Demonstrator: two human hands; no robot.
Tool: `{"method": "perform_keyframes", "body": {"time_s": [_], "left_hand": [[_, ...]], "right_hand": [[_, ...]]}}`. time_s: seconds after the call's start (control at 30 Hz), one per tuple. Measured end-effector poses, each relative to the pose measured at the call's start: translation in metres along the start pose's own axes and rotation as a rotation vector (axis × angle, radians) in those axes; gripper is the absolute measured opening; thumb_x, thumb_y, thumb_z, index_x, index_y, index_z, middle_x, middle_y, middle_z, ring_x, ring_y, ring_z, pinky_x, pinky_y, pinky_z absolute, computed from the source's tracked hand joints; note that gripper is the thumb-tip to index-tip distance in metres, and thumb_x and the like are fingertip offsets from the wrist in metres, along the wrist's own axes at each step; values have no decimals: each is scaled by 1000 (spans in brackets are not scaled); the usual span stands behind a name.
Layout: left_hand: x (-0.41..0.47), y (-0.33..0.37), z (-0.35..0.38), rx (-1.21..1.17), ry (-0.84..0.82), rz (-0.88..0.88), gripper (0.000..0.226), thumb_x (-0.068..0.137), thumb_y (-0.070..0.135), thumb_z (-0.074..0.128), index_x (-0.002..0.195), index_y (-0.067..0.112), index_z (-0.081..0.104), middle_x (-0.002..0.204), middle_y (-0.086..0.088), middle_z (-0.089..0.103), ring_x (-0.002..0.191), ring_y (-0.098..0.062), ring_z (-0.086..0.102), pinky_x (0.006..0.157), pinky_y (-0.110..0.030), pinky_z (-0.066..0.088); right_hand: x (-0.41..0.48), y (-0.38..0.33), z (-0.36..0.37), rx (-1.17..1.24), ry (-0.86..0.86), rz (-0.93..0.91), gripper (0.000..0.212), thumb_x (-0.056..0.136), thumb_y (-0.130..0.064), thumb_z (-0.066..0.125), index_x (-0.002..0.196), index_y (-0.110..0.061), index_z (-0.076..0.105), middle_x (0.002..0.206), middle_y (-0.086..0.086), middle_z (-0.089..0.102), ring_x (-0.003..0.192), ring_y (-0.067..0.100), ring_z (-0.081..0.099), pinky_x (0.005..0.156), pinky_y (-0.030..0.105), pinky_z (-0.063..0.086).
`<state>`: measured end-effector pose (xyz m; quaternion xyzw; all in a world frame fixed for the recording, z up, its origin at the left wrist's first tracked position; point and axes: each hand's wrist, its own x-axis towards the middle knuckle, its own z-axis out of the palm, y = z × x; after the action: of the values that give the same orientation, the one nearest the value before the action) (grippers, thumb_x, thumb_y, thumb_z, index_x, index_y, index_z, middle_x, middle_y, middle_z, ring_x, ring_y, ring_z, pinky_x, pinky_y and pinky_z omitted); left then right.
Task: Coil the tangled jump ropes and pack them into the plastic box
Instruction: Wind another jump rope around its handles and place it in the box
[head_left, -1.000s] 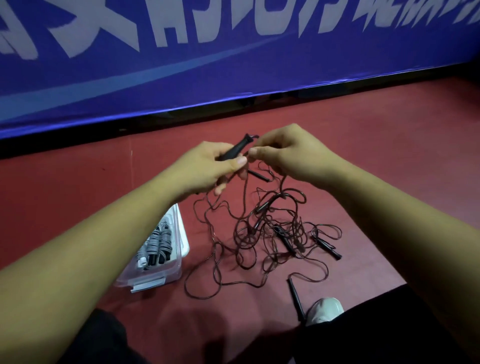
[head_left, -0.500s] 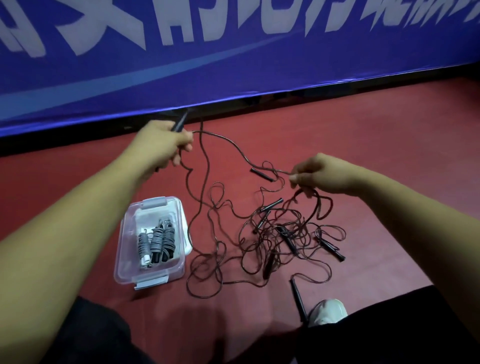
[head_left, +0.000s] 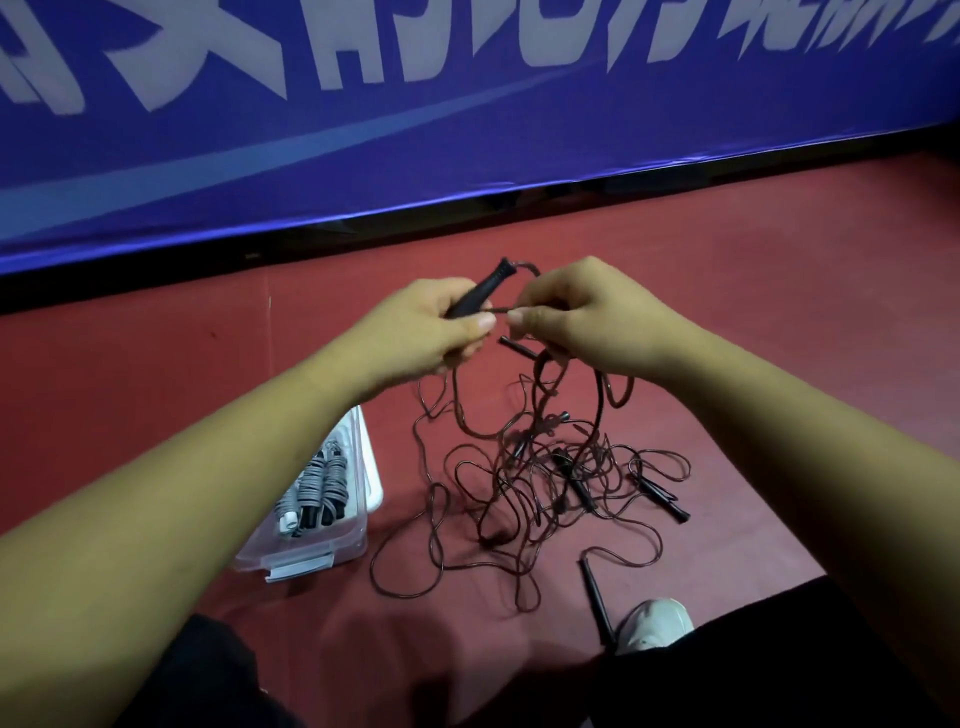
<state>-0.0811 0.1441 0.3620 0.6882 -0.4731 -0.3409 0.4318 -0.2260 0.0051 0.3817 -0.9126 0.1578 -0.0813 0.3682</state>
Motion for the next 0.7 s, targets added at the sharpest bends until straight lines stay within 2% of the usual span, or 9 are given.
{"method": "perform_keyframes", "body": {"time_s": [0.07, 0.2, 0.3, 0.37, 0.43, 0.5, 0.53, 0.63, 0.7], "left_hand": [[3, 1, -5, -88, 77, -39, 19, 99, 9, 52, 81, 15, 56, 51, 8, 48, 37, -8, 34, 37, -16, 21], [4, 1, -20, -178, 210, -151, 22, 98, 11, 51, 77, 14, 55, 48, 8, 40, 35, -5, 26, 36, -12, 12], [4, -4, -48, -314, 380, -198, 21, 98, 11, 46, 78, 15, 50, 48, 10, 35, 34, -3, 24, 34, -13, 10], [3, -11, -67, -305, 451, -203, 20, 99, 12, 46, 79, 15, 50, 47, 10, 35, 33, -3, 25, 33, -14, 11], [3, -18, -74, -227, 434, -225, 21, 99, 14, 47, 79, 15, 52, 51, 8, 36, 33, -4, 26, 34, -14, 11], [6, -25, -71, -187, 408, -267, 20, 99, 13, 47, 80, 15, 53, 56, 4, 40, 34, -5, 28, 35, -14, 12], [7, -27, -69, -153, 405, -292, 19, 99, 12, 48, 81, 14, 54, 59, 2, 46, 34, -6, 31, 34, -13, 14], [9, -30, -63, 39, 439, -365, 7, 97, 9, 53, 97, 11, 59, 77, -8, 66, 33, -7, 49, 32, -14, 23], [8, -29, -57, 150, 465, -352, 7, 98, 9, 55, 102, 11, 59, 77, -13, 62, 33, -4, 55, 31, -14, 25]], "right_hand": [[-4, 6, -1, -2, -27, -1, 24, 99, -28, 60, 76, -21, 64, 59, -2, 58, 48, 2, 51, 51, 16, 40], [-3, 31, 3, -73, -83, 72, 22, 99, -31, 58, 82, -19, 65, 68, 5, 65, 58, 8, 57, 59, 23, 45], [-7, 58, 2, -176, -198, 204, 25, 100, -31, 56, 79, -18, 61, 65, -3, 57, 57, 10, 52, 58, 27, 42], [-14, 72, -5, -166, -251, 302, 29, 101, -31, 56, 74, -20, 59, 65, -5, 54, 58, 12, 51, 59, 25, 43], [-19, 78, -11, -87, -224, 350, 25, 99, -31, 58, 80, -18, 66, 72, -2, 62, 66, 18, 58, 63, 25, 50], [-18, 75, -13, -137, -179, 320, 23, 98, -35, 60, 89, -17, 72, 86, 3, 72, 84, 25, 68, 77, 32, 53], [-16, 71, -13, -159, -144, 287, 25, 98, -37, 59, 90, -17, 74, 89, 6, 74, 88, 27, 69, 78, 32, 53], [-10, 50, -12, -61, 24, 185, 31, 97, -38, 60, 83, -15, 76, 88, 17, 74, 78, 30, 67, 75, 37, 52], [-9, 34, -12, 42, 75, 149, 31, 96, -37, 62, 76, -15, 74, 86, 19, 73, 70, 22, 59, 70, 37, 47]]}}
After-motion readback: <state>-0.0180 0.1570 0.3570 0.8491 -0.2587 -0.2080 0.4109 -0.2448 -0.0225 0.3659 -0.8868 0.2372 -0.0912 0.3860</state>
